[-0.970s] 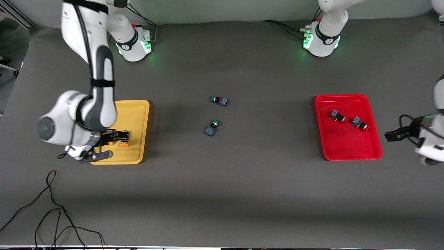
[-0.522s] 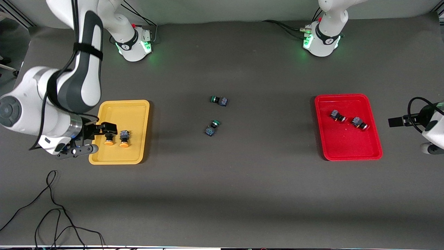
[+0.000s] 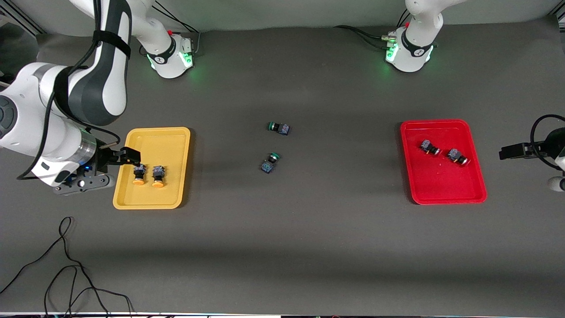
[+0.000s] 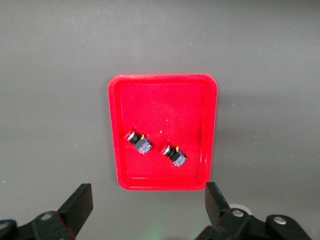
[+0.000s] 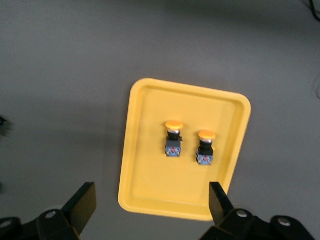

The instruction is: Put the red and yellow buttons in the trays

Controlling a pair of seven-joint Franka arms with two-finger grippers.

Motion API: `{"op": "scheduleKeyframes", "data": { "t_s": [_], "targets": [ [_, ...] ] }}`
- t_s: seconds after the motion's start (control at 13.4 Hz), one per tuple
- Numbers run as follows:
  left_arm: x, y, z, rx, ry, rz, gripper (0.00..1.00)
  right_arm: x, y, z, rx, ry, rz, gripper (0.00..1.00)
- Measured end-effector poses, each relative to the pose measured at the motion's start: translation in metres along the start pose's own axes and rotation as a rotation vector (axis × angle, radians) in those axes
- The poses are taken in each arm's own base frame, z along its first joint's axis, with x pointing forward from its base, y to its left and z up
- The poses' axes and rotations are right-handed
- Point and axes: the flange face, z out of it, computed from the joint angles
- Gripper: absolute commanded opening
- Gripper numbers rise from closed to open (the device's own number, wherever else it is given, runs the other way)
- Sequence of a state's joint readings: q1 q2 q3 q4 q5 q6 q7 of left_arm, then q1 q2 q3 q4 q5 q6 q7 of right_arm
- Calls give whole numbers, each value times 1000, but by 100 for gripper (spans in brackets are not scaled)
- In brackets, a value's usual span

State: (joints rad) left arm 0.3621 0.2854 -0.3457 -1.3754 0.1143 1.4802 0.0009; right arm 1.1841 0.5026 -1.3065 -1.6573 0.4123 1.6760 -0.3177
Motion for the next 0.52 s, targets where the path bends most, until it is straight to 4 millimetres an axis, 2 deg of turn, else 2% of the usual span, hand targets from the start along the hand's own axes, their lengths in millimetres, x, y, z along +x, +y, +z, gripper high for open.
{"op": "scheduleKeyframes", "data": {
  "t_s": [0.15, 0.22, 0.37, 0.52],
  "targets": [
    [-8, 15, -16, 3, 30, 24, 100, 0, 9, 2, 4, -41, 34, 100],
    [-11, 29, -23, 12, 42, 41, 100, -3, 20, -2, 19, -43, 48, 100],
    [-17, 47, -31, 48, 62, 50, 100, -14, 40, -23, 74, -13, 59, 100],
    [-21, 52, -29, 72, 107, 45, 100, -30, 54, -48, 111, 18, 65, 100]
  ]
}}
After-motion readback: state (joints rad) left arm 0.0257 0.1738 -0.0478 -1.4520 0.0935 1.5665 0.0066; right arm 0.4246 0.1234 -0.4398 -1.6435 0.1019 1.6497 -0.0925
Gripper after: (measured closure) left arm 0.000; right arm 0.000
